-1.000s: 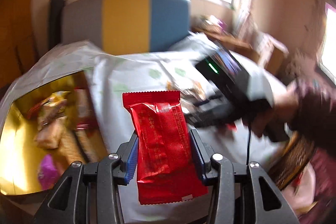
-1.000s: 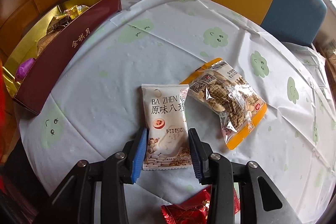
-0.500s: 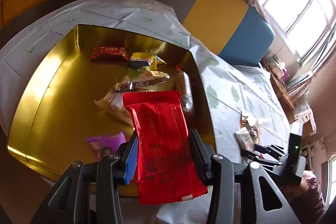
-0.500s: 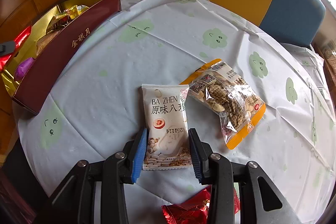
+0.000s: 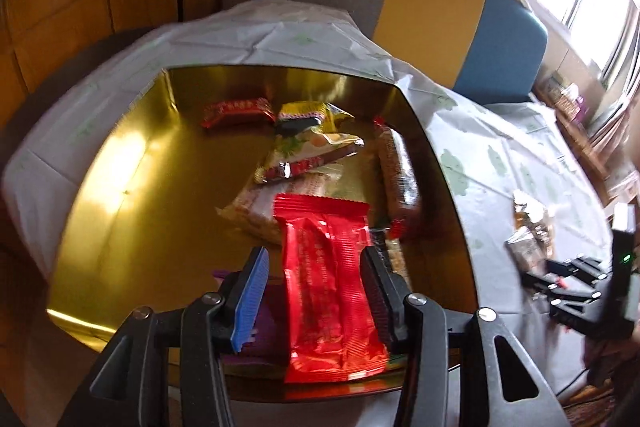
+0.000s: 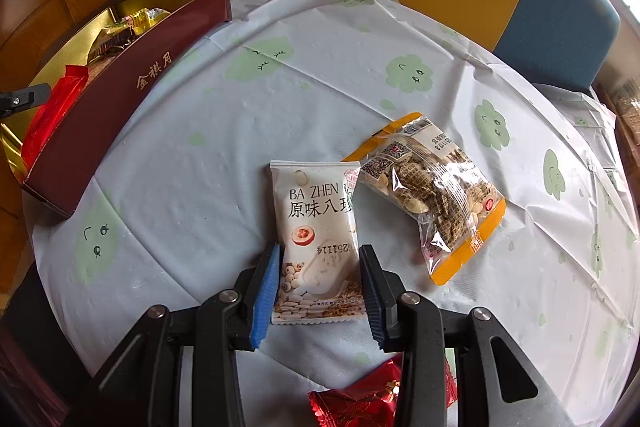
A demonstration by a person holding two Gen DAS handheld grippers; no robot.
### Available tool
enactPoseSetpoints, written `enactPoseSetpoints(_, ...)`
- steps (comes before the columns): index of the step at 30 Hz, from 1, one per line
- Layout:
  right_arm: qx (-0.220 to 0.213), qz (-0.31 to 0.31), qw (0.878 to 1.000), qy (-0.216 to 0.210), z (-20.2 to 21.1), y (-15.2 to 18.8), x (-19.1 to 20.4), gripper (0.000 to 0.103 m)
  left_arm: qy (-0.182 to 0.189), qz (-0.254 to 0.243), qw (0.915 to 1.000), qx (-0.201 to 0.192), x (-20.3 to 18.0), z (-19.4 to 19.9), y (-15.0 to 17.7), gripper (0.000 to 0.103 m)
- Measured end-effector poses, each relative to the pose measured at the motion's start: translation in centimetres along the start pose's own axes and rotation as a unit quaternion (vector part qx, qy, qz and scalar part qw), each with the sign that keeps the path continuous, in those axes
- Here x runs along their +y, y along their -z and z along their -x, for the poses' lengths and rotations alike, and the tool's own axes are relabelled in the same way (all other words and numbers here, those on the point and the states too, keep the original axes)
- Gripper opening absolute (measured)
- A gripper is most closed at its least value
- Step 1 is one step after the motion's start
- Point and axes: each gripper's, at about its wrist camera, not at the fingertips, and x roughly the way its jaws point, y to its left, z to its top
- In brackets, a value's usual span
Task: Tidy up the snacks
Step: 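Carry the red packet into the gold tin and open the left gripper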
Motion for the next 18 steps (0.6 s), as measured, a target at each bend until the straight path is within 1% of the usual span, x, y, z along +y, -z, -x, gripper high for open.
enactPoseSetpoints(2,0.000,0.000,1.000,0.000,0.0,0.0,0.0,0.039,-0.014,-0.016,0.9997,-0.009,-0.5,0.5,0.3,0.047)
enactPoseSetpoints(5,-0.001,0.001,1.000,0.002,0.0,0.0,0.0,0.039,-0.023,-0.031,0.9991,-0.020,-1.2,1.3,0.6,0.047)
enactPoseSetpoints(8,-0.002,0.003,1.000,0.003,0.0,0.0,0.0,0.039,-0.023,-0.040,0.9986,-0.027,-1.7,2.0,0.7,0.047)
enactPoseSetpoints(18,-0.003,0.003,1.000,0.004,0.1,0.0,0.0,0.039,-0.021,-0.048,0.9981,-0.033,-2.4,2.9,1.1,0.047)
